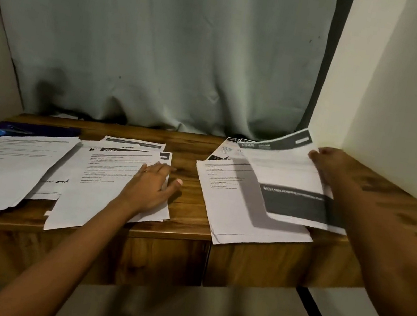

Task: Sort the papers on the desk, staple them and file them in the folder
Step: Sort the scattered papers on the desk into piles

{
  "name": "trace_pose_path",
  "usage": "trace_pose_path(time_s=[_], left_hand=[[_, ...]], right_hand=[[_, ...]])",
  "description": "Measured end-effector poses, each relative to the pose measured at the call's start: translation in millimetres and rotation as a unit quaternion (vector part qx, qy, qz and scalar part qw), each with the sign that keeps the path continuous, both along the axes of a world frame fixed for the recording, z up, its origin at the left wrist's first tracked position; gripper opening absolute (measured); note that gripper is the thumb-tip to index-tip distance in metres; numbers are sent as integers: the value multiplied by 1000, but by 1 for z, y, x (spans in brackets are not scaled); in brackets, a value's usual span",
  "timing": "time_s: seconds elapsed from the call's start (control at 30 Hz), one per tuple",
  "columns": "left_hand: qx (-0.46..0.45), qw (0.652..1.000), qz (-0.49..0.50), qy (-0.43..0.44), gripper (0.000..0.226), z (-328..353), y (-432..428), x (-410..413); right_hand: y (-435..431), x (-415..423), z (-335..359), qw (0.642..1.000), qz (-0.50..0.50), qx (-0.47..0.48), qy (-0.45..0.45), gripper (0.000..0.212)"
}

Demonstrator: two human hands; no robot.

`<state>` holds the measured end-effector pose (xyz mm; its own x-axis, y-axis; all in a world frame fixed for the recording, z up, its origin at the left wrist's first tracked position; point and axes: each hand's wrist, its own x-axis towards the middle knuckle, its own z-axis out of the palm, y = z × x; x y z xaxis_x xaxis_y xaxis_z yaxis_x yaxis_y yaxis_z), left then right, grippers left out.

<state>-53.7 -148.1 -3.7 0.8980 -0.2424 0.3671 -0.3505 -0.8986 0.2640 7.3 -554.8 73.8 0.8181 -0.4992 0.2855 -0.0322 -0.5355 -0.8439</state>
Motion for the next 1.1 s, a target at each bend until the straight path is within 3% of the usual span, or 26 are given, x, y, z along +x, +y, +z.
trace_pose_path(time_s=[0.1, 0.27, 0.47, 0.6, 0.83, 1.1], left_hand=[[11, 999, -34, 13, 58, -5, -26, -2], [9, 994, -76, 73, 59, -11, -61, 5], [41, 986, -84, 139, 65, -22, -83, 14], [64, 983, -77, 151, 71, -24, -83, 18], [32, 989, -99, 103, 85, -16, -95, 25], [22, 988, -127, 81, 73, 0, -142, 39]], right_hand=[[-18, -2, -32, 1000, -15, -13, 11, 23], [-37, 0, -63, 998, -63, 7, 19, 15], [-44, -3, -78, 998, -52, 12, 19, 26], [-40, -5, -79, 998, -49, -32, 10, 29], [-48, -4, -74, 995, -13, -97, 10, 21], [-131, 6, -39, 987, -72, -117, 80, 23]])
